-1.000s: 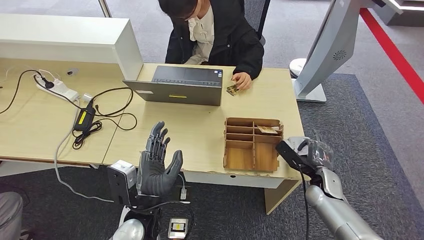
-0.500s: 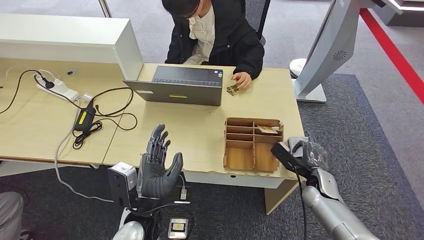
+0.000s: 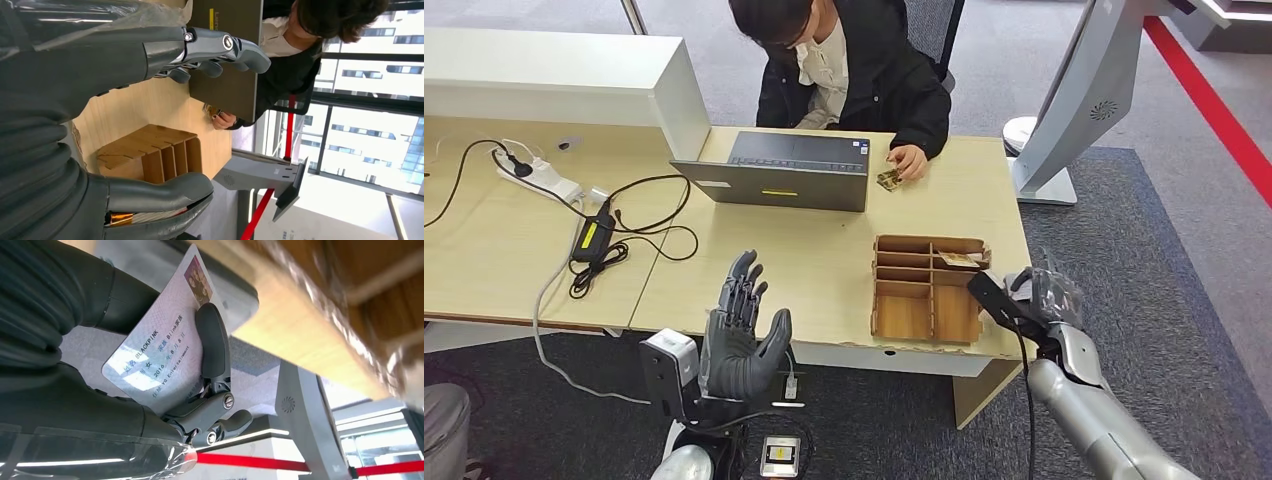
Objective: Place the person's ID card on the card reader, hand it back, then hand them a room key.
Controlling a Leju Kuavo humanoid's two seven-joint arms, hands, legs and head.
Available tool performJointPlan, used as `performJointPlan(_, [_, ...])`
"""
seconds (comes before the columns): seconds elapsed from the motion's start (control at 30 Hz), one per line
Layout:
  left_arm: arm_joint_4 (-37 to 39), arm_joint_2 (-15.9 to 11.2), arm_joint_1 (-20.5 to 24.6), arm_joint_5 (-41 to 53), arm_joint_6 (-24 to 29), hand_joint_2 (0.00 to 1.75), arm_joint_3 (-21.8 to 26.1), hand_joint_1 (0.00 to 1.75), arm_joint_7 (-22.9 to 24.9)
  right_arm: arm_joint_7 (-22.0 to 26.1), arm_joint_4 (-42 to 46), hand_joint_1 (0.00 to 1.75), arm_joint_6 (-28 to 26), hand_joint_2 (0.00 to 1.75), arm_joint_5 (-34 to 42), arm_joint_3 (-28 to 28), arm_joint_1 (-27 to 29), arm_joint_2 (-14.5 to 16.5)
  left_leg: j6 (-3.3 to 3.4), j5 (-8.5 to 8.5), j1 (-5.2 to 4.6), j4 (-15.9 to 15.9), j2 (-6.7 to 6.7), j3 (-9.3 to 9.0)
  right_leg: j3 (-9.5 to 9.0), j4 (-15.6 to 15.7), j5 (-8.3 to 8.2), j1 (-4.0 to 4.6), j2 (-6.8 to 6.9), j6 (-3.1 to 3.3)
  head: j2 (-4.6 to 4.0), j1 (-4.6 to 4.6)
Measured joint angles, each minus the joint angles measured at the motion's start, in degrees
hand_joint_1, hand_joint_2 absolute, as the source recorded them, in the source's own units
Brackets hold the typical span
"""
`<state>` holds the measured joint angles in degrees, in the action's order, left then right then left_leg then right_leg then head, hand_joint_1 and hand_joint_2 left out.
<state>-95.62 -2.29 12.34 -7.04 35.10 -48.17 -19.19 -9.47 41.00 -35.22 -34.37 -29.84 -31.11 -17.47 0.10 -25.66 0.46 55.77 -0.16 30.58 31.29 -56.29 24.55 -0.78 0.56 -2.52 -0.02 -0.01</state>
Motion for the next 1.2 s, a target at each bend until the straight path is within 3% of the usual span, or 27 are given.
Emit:
performJointPlan(0.5, [0.5,0.5,1.5,-0.6,-1.4,1.75,0.0,0.00,-0.6,-5.2,11.6,1.75,2.8,1.75,-4.9,0.2,-5.2,-4.3,0.01,0.01,0.00,0.0,0.00,0.00,0.01,0.0,-0.02,0.00,0.00,-0.02,0.00,0.01])
performJointPlan(0.7, [0.6,0.5,2.1,-1.2,-1.8,1.75,0.0,0.00,-0.6,-6.0,15.8,1.75,6.7,1.75,-8.4,-0.2,-7.5,-4.9,0.01,0.01,0.00,0.0,0.01,0.01,0.01,0.0,-0.02,0.00,-0.01,-0.02,0.00,0.00])
performJointPlan(0.93, [1.1,0.7,2.8,-1.8,-3.4,1.75,-0.2,0.00,-0.7,-6.6,18.3,1.75,12.3,1.75,-11.1,-2.1,-12.9,-3.2,0.00,0.04,0.00,0.0,0.01,0.02,0.02,-0.1,-0.02,0.00,-0.01,-0.01,0.00,0.00])
performJointPlan(1.2, [1.6,0.8,3.4,-1.7,-4.4,1.75,-0.5,0.00,-0.6,-5.7,17.0,1.75,15.1,1.75,-10.2,-5.0,-19.3,1.0,0.00,0.06,0.00,0.0,0.01,0.06,0.04,-0.1,-0.02,0.00,0.00,-0.01,0.00,0.00])
